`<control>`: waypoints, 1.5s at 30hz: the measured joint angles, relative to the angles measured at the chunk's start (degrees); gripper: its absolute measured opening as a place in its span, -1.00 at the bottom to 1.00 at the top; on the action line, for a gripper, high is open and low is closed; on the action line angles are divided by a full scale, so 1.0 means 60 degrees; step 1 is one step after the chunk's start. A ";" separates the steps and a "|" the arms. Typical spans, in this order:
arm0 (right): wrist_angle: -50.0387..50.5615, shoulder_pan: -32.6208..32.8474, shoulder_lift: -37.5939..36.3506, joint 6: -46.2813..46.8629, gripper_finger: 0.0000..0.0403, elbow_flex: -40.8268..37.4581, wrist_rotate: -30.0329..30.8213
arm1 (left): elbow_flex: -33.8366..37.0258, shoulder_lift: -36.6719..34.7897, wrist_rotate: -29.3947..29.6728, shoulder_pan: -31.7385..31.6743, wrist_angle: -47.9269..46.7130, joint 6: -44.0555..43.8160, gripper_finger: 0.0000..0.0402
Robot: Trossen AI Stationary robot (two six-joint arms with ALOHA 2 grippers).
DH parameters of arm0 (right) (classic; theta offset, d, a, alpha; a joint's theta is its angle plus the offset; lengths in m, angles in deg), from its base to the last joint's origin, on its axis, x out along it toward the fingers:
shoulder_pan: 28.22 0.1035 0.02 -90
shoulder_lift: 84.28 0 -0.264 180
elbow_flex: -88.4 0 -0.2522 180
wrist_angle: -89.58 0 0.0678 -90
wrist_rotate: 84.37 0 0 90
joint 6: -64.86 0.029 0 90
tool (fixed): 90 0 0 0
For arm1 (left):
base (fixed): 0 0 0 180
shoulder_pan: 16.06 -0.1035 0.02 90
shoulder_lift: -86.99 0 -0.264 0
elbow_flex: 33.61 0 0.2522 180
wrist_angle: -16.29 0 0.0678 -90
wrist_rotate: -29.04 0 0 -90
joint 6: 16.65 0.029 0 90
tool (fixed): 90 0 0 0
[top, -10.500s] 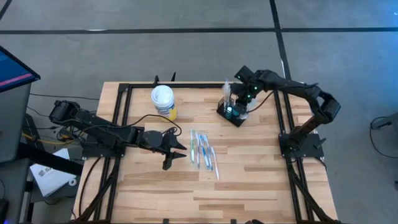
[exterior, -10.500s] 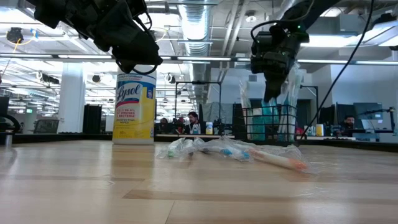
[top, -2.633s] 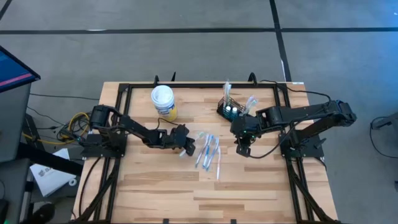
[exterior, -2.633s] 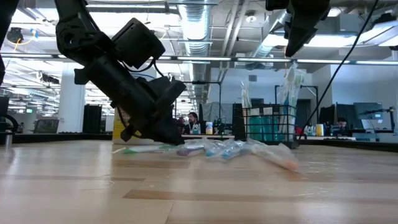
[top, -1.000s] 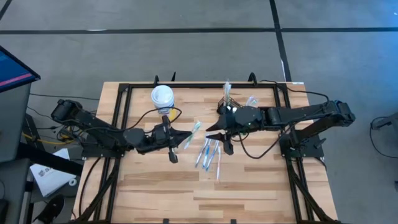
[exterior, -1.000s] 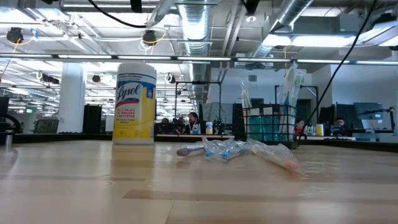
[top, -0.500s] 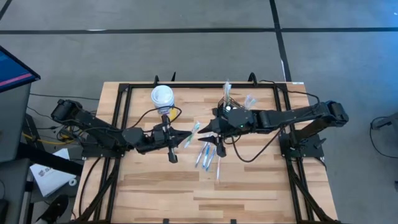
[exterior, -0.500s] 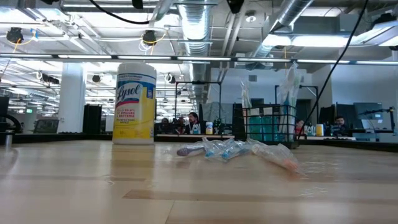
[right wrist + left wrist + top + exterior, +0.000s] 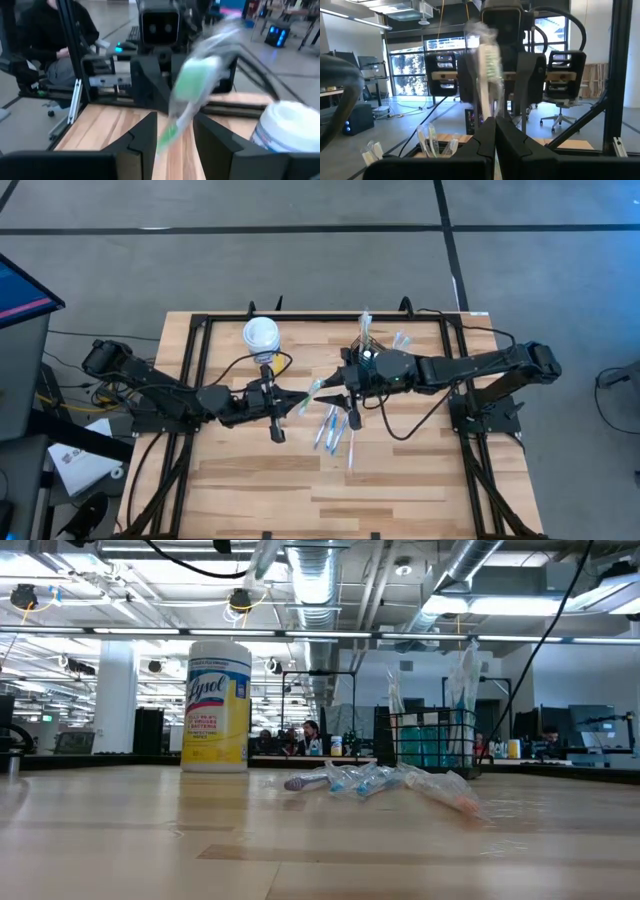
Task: Pick & Place toothbrushing station
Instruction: Put the green toothbrush into the black wire organizer
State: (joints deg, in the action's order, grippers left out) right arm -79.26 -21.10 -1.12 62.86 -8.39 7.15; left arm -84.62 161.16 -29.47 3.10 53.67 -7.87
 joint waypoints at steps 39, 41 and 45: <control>-0.1033 -0.0018 0.0481 -0.0444 -0.98 -0.0007 -0.0511 | 0.0010 0.0000 0.0069 0.0004 0.0040 0.0080 -0.96; -0.0992 -0.0022 0.0481 -0.0422 -0.98 -0.0007 -0.0503 | 0.0010 0.0000 0.0183 0.0004 0.0019 0.0080 -0.93; -0.0884 -0.0051 0.0477 -0.0418 -0.98 -0.0007 -0.0492 | 0.0013 0.0000 0.0275 0.0004 -0.0035 0.0080 -0.84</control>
State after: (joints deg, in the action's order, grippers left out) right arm -84.56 -21.41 1.74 60.35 -8.43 4.19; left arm -84.54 161.16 -27.82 3.12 53.46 -7.39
